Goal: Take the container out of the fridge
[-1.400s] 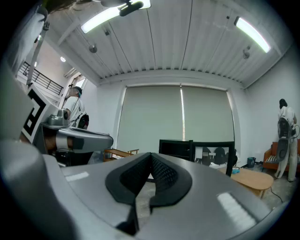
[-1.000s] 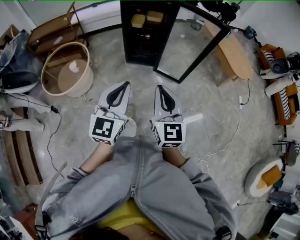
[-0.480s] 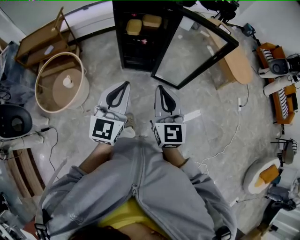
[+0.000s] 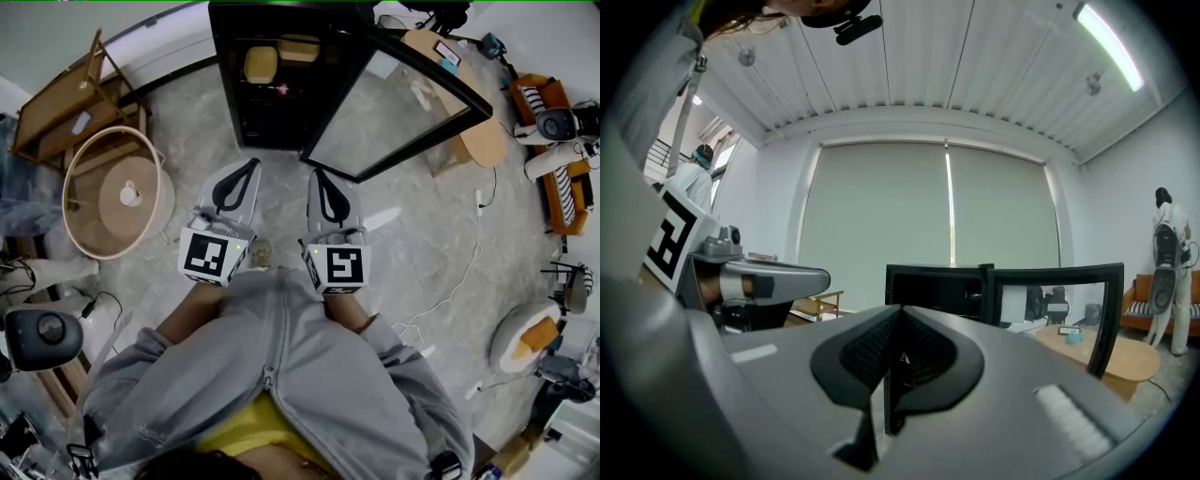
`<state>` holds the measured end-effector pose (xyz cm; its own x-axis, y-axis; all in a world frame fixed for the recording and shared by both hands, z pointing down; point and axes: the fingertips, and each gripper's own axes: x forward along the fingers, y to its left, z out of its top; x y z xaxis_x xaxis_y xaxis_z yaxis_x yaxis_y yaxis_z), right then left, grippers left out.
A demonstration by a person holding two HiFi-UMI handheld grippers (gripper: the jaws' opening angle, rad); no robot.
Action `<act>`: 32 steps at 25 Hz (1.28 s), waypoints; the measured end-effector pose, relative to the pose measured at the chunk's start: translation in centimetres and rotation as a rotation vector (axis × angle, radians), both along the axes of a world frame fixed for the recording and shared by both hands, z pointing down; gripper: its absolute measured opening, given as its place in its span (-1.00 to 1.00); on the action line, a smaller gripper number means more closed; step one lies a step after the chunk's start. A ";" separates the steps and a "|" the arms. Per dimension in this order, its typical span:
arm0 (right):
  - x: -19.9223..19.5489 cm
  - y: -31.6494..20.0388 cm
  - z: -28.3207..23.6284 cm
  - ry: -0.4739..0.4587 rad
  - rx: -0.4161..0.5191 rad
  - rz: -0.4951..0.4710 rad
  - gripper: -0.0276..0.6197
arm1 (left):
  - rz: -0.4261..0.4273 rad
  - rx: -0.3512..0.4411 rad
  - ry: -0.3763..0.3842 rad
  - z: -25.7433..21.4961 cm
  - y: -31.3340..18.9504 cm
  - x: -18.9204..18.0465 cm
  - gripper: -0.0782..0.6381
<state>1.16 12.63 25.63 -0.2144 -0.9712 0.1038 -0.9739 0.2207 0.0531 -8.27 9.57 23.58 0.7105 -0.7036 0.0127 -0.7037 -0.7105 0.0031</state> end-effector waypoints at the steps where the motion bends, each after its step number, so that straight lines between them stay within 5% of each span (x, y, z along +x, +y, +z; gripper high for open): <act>1: -0.1 -0.5 0.2 0.002 -0.006 0.001 -0.91 | 0.002 -0.008 -0.001 0.2 -0.6 0.0 -0.77; 17: 1.1 -9.2 1.1 0.017 -0.003 -0.063 -0.91 | -0.039 -0.048 0.019 1.9 -8.0 1.4 -0.77; 32: 4.2 -24.2 1.7 0.028 0.005 -0.296 -0.91 | -0.226 -0.025 0.019 1.9 -20.0 5.2 -0.77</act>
